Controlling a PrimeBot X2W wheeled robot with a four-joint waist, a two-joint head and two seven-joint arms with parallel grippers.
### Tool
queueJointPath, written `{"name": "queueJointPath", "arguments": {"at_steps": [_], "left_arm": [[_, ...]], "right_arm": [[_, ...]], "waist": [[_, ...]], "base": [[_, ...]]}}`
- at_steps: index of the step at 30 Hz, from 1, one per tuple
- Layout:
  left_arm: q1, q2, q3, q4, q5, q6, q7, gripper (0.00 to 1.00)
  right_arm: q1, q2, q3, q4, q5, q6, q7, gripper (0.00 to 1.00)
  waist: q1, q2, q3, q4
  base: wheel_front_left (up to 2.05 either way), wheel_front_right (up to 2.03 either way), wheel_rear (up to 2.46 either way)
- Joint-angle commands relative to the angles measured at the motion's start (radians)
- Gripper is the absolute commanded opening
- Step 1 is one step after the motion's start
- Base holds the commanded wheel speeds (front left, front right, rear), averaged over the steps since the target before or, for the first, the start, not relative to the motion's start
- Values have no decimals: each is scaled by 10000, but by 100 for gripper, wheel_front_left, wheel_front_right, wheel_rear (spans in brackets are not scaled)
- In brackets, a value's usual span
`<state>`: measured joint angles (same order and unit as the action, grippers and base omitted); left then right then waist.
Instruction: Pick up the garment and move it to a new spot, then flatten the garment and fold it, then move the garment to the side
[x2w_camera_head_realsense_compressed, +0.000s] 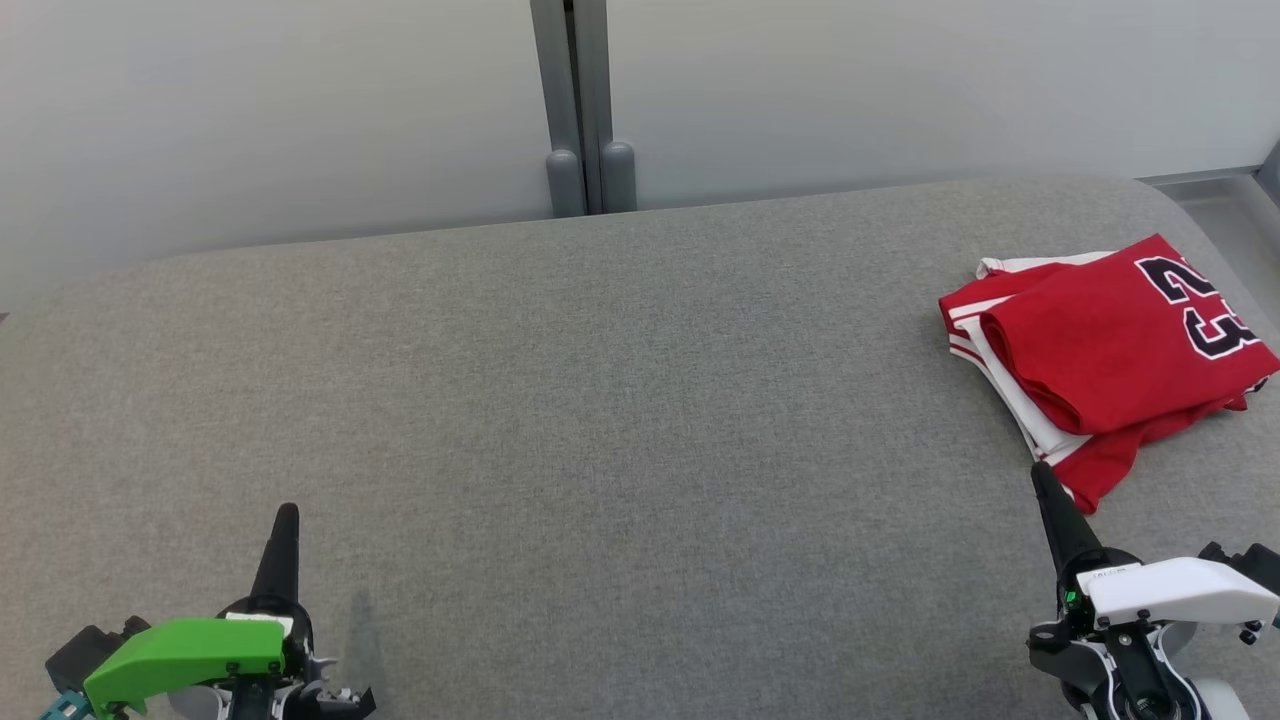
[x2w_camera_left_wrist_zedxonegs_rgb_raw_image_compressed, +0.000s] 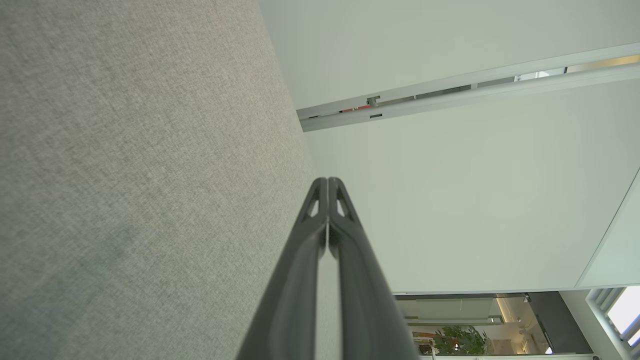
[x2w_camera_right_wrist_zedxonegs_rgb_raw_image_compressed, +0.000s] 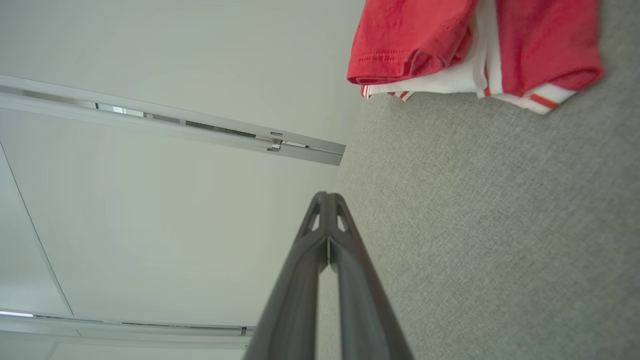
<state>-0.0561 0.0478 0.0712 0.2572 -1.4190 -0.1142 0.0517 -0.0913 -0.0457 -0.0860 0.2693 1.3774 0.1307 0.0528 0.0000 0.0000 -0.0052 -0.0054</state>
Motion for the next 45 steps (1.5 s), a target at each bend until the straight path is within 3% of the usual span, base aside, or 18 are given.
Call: {"name": "queueJointPath", "arguments": {"at_steps": [1, 32, 45], "left_arm": [[-232, 71, 86, -91, -172, -58, 63, 0], [-615, 72, 447, -136, -1974, -199, 628, 0], [-591, 67, 446, -128, -1964, -202, 650, 0]], "right_arm": [[-107, -55, -53, -97, 234, 2, 67, 0], [-217, -72, -304, -277, 2376, 0, 652, 0], [-213, -71, -302, -273, 2369, 0, 647, 0]], "waist": [[0, 0, 3, 3], [0, 0, 82, 53], [0, 0, 83, 54]], "base": [[0, 0, 0], [0, 0, 0], [0, 0, 0]]}}
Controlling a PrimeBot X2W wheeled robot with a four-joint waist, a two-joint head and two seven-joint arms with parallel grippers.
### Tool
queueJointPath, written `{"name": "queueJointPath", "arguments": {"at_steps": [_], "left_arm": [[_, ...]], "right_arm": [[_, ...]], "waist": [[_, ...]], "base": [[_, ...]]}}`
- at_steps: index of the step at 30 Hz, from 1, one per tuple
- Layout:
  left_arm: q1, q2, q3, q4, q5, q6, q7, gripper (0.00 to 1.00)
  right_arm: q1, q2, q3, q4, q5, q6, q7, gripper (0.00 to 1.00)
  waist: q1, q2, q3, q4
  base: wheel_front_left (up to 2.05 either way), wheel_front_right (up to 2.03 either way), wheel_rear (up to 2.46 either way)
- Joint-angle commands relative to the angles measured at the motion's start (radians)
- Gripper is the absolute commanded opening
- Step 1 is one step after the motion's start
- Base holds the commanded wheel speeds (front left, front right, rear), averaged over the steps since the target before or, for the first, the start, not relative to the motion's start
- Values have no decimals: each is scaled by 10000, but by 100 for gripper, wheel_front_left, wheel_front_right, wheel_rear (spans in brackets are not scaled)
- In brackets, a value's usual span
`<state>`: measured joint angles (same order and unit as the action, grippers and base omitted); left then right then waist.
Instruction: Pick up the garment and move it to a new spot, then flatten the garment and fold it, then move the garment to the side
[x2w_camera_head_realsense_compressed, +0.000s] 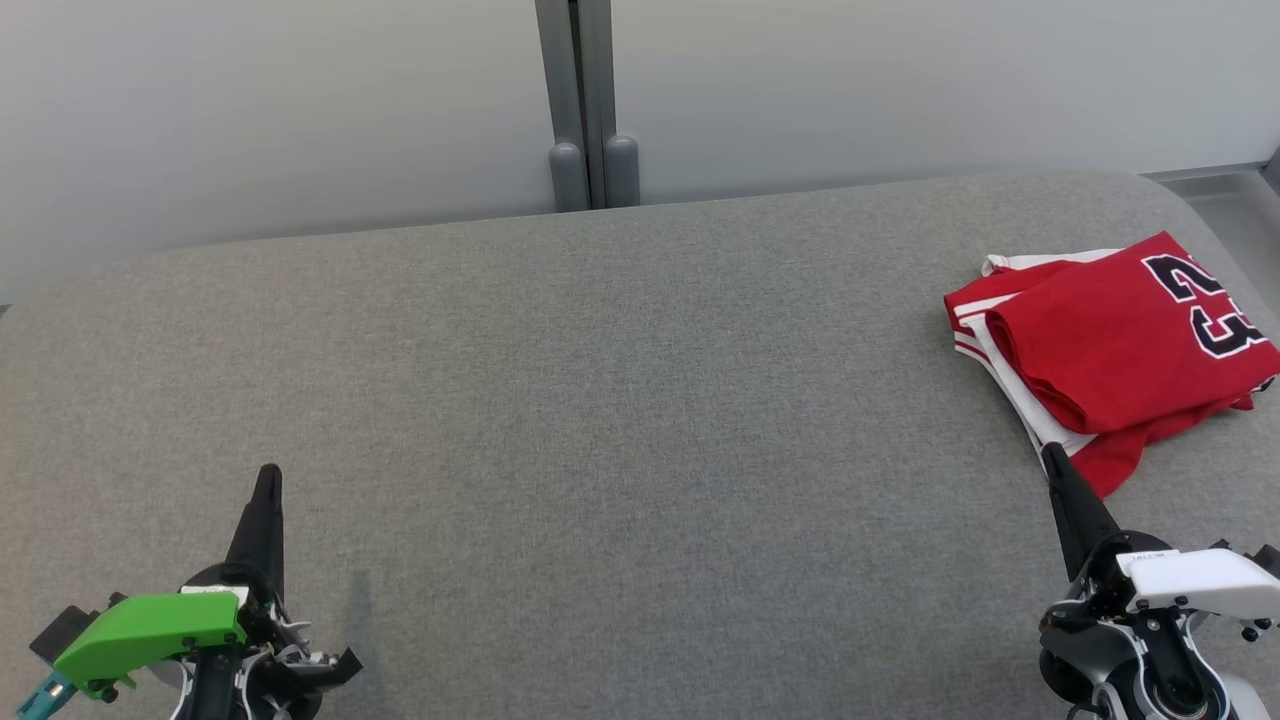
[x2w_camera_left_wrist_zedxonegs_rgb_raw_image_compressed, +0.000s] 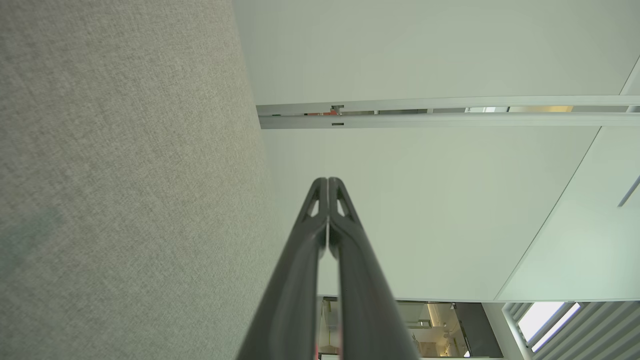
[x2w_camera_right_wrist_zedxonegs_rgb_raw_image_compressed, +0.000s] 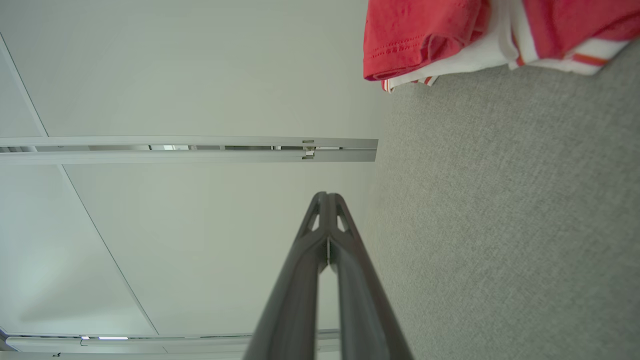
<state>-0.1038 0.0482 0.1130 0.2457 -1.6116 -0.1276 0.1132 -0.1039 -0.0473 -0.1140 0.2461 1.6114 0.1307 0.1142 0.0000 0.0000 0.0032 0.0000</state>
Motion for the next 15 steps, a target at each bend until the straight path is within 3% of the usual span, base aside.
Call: {"name": "queueJointPath", "arguments": {"at_steps": [1, 15], "left_arm": [[-114, 63, 28, -13, -38, -68, 35, 0], [-115, 58, 33, -12, -32, -66, 39, 0]], "right_arm": [[-88, -55, -20, -41, 30, 0, 33, 0], [-88, -55, -19, -40, 30, 0, 32, 0]], "waist": [[0, 0, -1, 0], [0, 0, -1, 0]], "base": [[0, 0, 0], [0, 0, 0]]}}
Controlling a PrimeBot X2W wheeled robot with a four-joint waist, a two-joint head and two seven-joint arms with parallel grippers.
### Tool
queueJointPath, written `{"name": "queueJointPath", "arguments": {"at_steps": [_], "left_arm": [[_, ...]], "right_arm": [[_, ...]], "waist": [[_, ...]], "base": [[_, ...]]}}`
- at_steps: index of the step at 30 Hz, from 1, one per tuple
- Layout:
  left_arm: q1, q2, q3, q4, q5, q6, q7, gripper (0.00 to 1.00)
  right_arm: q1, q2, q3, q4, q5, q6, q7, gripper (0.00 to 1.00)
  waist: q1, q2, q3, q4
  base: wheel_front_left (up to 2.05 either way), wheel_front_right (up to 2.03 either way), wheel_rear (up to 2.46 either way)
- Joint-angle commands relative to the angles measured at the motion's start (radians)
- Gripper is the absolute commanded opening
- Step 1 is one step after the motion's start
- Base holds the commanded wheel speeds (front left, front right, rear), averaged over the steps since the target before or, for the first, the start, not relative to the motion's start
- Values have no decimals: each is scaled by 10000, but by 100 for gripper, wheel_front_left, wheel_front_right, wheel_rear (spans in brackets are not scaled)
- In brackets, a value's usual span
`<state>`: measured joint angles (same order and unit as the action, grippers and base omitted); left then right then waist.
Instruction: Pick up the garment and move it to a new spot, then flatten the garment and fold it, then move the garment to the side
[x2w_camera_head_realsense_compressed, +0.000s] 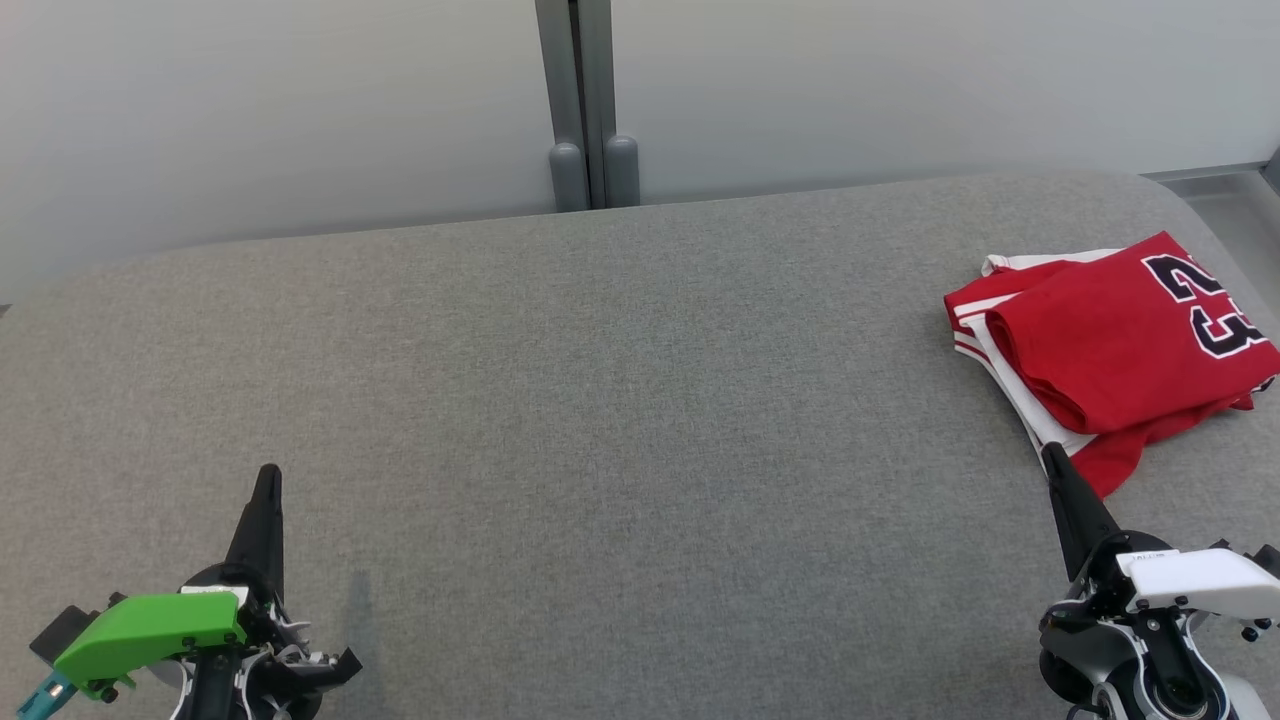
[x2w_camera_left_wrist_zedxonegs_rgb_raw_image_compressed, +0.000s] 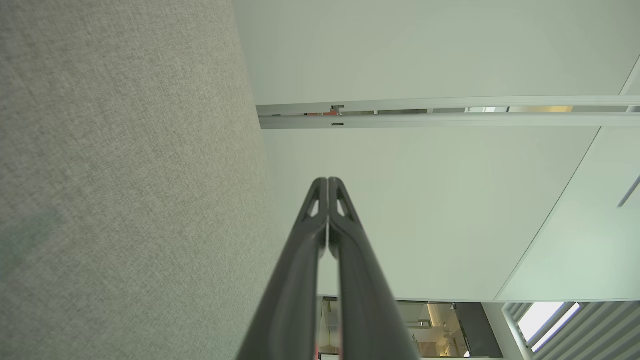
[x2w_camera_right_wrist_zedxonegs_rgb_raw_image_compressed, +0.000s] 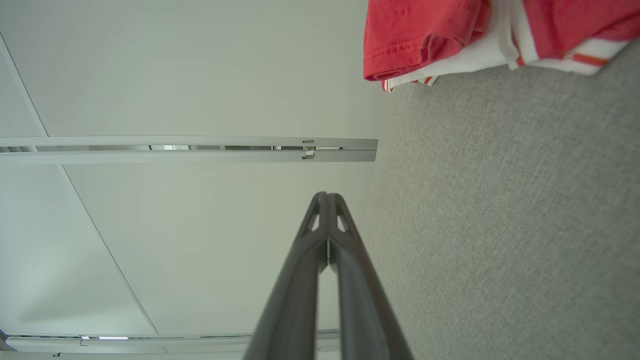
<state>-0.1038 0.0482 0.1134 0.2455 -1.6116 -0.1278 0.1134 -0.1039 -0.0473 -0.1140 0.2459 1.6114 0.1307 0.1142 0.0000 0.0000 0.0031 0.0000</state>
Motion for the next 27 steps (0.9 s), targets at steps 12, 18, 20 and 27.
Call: {"name": "queueJointPath", "arguments": {"at_steps": [12, 18, 20, 27], "left_arm": [[-115, 55, 32, -11, -28, -64, 40, 0], [-115, 53, 33, -11, -26, -65, 42, 0], [-115, 53, 34, -11, -25, -65, 42, 0], [-116, 51, 34, -12, -23, -65, 43, 0]], "right_arm": [[-87, -55, -19, -38, 31, 0, 32, 0], [-87, -55, -19, -38, 31, 0, 32, 0], [-87, -55, -19, -38, 31, 0, 32, 0], [-87, -55, -18, -38, 31, 0, 31, 0]], "waist": [[0, 0, 0, 0], [0, 0, 0, 0], [0, 0, 0, 0], [0, 0, 0, 0]], "base": [[0, 0, 0], [0, 0, 0], [0, 0, 0], [0, 0, 0]]}}
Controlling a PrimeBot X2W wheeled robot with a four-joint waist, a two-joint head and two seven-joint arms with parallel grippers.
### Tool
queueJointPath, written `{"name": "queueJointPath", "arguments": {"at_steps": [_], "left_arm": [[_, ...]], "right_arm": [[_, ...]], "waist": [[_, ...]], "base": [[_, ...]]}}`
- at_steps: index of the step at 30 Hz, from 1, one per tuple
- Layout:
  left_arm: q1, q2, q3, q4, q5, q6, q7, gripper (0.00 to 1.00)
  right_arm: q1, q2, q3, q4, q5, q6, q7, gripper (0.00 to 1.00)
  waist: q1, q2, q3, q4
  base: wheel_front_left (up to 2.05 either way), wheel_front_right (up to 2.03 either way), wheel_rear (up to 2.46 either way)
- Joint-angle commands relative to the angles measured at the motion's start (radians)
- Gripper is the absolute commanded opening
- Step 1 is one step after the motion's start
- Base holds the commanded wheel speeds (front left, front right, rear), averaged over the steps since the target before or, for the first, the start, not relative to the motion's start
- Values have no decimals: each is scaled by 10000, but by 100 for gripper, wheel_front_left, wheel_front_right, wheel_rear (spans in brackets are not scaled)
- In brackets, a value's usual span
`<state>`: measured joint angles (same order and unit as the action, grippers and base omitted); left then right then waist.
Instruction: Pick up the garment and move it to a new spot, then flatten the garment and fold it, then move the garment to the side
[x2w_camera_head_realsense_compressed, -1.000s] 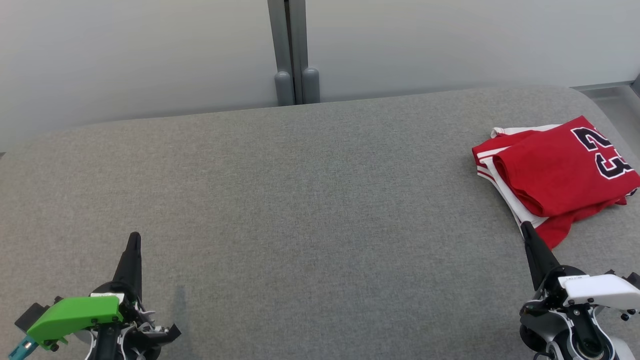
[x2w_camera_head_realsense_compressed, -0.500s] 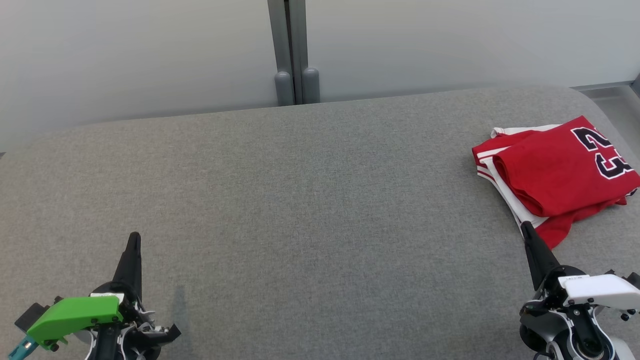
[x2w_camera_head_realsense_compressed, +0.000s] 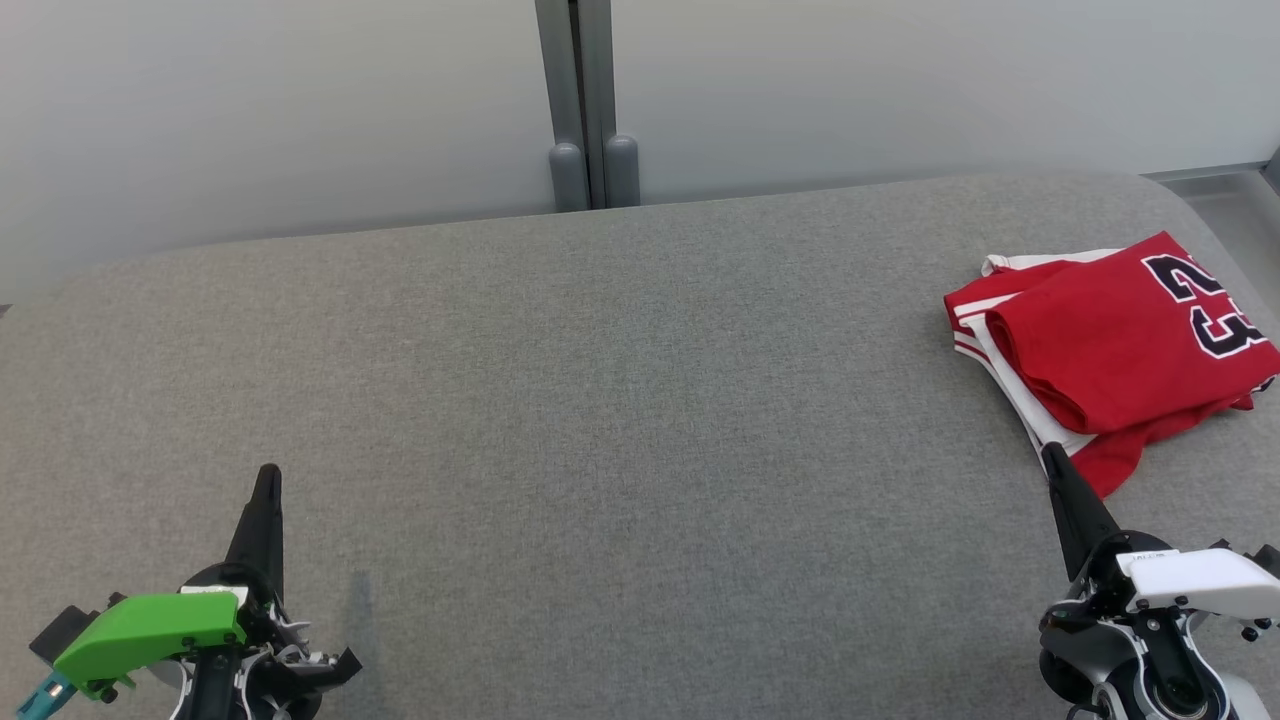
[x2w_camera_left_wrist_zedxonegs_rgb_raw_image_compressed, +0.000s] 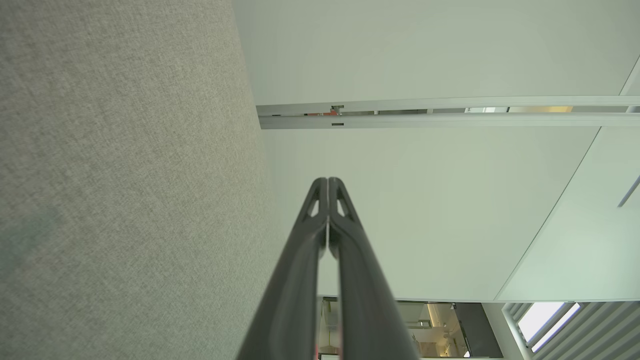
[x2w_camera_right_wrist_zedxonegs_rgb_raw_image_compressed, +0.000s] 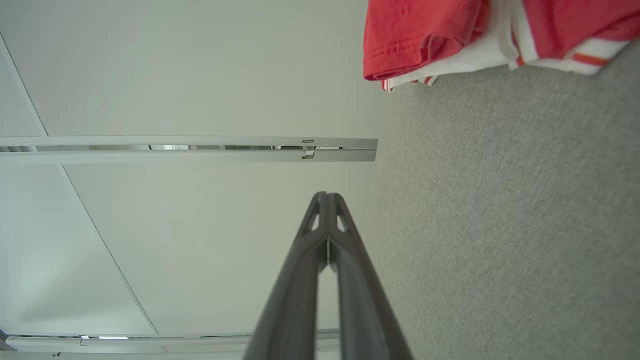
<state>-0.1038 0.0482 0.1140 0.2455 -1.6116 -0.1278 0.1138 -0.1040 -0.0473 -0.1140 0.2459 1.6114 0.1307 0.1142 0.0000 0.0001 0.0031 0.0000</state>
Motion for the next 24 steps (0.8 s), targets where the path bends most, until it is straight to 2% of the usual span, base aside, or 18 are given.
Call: {"name": "queueJointPath", "arguments": {"at_steps": [1, 24], "left_arm": [[-116, 51, 29, -12, -23, -65, 39, 0], [-116, 47, 32, -13, -18, -65, 39, 0]], "right_arm": [[-86, -55, -18, -38, 31, 0, 31, 0], [-86, -56, -17, -38, 32, 0, 31, 0]], "waist": [[0, -1, 0, 0], [0, -1, 0, 0]], "base": [[0, 0, 0], [0, 0, 0]]}}
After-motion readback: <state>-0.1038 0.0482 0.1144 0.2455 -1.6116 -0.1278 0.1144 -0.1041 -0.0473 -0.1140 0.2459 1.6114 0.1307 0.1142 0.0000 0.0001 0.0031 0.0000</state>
